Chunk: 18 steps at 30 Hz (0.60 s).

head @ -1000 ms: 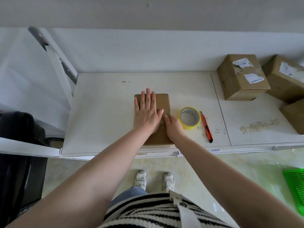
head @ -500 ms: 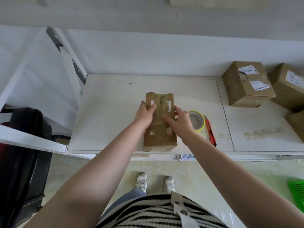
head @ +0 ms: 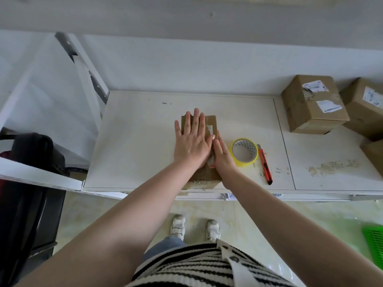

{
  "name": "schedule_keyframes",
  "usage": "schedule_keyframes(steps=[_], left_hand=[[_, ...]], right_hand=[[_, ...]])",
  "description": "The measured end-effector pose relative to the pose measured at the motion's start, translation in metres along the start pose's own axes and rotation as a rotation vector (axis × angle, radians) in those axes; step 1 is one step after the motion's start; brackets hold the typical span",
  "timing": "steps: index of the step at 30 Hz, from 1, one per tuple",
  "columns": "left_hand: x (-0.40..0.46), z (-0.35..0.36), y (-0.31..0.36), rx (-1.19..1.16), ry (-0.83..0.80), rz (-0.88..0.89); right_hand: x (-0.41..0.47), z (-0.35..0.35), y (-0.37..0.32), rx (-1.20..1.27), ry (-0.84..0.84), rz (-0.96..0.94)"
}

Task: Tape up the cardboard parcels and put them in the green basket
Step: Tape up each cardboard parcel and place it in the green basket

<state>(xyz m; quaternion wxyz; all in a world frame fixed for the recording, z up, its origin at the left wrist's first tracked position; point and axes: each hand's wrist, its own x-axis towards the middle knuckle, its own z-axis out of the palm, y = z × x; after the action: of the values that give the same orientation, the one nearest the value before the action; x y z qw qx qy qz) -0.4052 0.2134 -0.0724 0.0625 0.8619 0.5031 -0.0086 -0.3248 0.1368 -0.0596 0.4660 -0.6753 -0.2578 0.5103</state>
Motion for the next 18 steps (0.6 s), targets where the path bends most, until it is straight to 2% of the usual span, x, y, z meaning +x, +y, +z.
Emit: schedule_keyframes(steps=[2,4,6,8,11,13,15,18], left_hand=[[-0.001,-0.009,-0.010,-0.118,-0.048,-0.063],[-0.002,-0.016,-0.025,-0.333,-0.129,-0.230],[-0.005,-0.022,-0.040,-0.606,-0.228,-0.403],[-0.010,-0.027,-0.055,-0.843,-0.262,-0.483],[-0.024,-0.028,-0.076,-1.082,-0.212,-0.463],[-0.033,-0.029,-0.083,-1.373,-0.139,-0.428],[-0.040,-0.031,-0.082,-1.743,-0.089,-0.338],[-0.043,-0.038,-0.070,-1.955,-0.215,-0.259]], right_hand=[[-0.003,-0.004,-0.007,0.050,-0.068,0.051],[-0.006,-0.008,-0.017,-0.023,-0.141,0.058],[-0.005,-0.007,-0.025,-0.070,-0.246,0.010],[-0.004,-0.003,-0.030,-0.084,-0.304,-0.080],[-0.001,0.000,-0.041,-0.066,-0.086,-0.102],[-0.001,-0.002,-0.042,-0.150,0.039,-0.087],[-0.008,-0.005,-0.042,-0.096,-0.023,0.018],[-0.020,-0.010,-0.040,0.212,-0.181,0.178]])
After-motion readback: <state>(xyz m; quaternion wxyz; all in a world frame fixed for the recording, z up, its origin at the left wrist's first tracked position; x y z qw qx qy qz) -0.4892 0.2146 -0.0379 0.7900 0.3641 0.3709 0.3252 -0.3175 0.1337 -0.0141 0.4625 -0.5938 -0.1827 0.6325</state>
